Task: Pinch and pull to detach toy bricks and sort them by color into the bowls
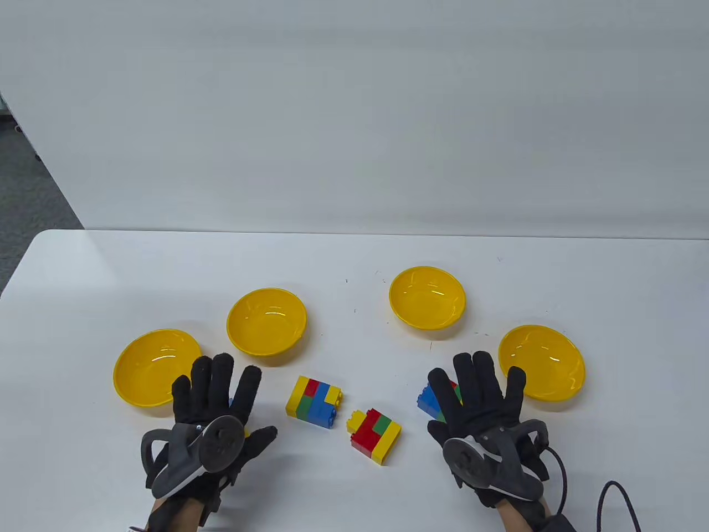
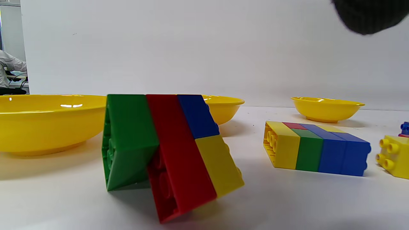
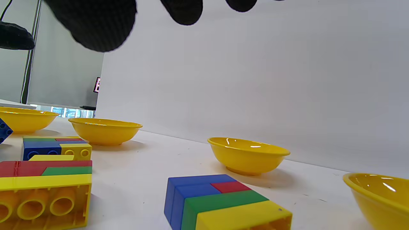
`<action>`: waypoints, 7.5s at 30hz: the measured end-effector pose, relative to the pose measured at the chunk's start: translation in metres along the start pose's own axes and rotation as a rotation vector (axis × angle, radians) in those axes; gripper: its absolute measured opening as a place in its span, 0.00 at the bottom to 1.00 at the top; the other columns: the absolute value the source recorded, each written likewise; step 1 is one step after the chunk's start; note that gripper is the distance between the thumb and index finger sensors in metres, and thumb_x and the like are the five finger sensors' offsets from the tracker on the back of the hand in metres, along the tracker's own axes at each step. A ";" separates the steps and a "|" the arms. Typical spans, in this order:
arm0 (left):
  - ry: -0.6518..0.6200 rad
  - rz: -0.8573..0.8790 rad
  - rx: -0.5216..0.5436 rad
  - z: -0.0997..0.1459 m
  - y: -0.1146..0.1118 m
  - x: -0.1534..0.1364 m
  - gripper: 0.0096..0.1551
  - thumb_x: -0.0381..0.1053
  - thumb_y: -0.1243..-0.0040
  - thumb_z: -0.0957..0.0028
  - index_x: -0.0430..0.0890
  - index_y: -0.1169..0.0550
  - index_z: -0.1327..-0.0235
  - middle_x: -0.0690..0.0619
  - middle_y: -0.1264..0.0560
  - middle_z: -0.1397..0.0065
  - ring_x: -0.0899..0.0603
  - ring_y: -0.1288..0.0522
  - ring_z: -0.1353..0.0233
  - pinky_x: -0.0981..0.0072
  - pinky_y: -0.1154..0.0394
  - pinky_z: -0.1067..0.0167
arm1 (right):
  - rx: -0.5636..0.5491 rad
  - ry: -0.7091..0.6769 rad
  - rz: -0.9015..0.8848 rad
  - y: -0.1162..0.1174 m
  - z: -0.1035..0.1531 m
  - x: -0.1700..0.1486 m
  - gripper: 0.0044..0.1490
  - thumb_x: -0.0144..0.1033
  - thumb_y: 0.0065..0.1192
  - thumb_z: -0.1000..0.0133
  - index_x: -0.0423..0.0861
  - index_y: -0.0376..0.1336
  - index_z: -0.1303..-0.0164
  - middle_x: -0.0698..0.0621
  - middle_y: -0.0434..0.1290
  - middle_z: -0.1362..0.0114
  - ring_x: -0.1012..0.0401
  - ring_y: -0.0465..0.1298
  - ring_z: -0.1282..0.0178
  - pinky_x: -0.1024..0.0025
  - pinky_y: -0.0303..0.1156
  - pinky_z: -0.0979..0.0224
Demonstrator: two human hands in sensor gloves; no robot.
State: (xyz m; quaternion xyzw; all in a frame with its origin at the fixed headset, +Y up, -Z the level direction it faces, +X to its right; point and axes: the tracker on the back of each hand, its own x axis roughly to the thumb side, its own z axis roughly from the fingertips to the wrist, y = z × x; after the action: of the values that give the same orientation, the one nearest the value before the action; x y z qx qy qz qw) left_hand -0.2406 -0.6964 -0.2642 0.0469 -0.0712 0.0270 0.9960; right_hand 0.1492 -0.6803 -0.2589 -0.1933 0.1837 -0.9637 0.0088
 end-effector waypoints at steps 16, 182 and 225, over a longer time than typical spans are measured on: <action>0.002 0.015 -0.007 0.000 0.001 0.000 0.58 0.80 0.46 0.56 0.68 0.59 0.18 0.48 0.70 0.12 0.31 0.69 0.13 0.27 0.60 0.24 | 0.014 0.050 -0.065 0.000 -0.001 -0.009 0.49 0.53 0.60 0.52 0.47 0.53 0.21 0.33 0.48 0.16 0.32 0.49 0.18 0.16 0.45 0.33; -0.261 1.265 -0.323 -0.023 -0.017 0.083 0.40 0.70 0.26 0.57 0.41 0.15 0.45 0.40 0.13 0.52 0.39 0.11 0.61 0.51 0.16 0.67 | -0.263 -0.119 -0.624 -0.021 -0.002 0.074 0.62 0.54 0.85 0.65 0.24 0.62 0.35 0.26 0.74 0.39 0.45 0.90 0.61 0.52 0.91 0.63; 0.563 0.140 0.016 -0.070 0.047 -0.144 0.43 0.66 0.30 0.51 0.47 0.27 0.27 0.36 0.27 0.27 0.31 0.21 0.36 0.40 0.22 0.44 | 0.069 -0.055 -0.653 0.009 -0.013 0.058 0.62 0.43 0.83 0.62 0.33 0.51 0.26 0.27 0.59 0.28 0.43 0.81 0.45 0.47 0.81 0.46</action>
State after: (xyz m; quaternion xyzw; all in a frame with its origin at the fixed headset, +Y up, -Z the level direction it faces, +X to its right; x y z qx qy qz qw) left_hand -0.3756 -0.6494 -0.3498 0.0404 0.2054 0.1082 0.9718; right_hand 0.0906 -0.6893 -0.2518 -0.2677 0.0787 -0.9157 -0.2893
